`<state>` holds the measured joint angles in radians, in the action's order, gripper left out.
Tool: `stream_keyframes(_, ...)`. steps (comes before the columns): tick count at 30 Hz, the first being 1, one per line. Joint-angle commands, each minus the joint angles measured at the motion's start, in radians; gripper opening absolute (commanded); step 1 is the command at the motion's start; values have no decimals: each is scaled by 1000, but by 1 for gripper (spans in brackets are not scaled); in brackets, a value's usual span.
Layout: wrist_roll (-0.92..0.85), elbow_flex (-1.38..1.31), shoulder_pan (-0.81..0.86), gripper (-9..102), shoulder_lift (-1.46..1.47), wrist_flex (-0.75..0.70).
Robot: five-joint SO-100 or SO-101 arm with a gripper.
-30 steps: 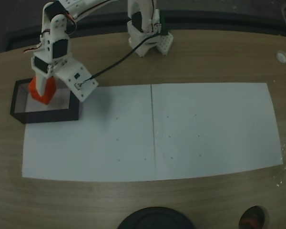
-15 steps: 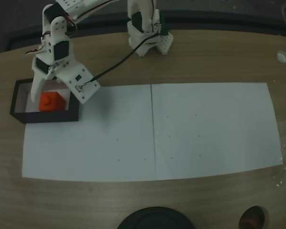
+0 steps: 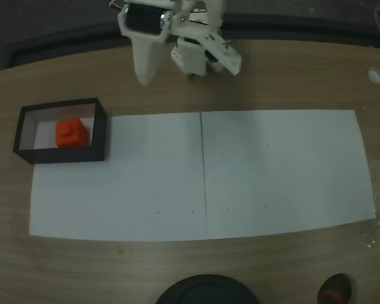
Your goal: Grab a orange square and put it in the box.
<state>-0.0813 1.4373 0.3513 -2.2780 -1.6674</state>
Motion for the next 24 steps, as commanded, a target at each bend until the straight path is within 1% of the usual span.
stream_keyframes(1, 60, -6, -124, 0, -170, -2)
stream_keyframes(5, 77, 84, -252, 0, -397, 2)
stream_keyframes(8, 77, 183, -293, 0, -560, 9)
stream_keyframes(15, 75, 472, -290, 0, -930, 25)
stream_keyframes(21, 74, 575, -290, 0, -1187, 140)
stream_keyframes(24, 74, 589, -290, 1, -1203, 156)
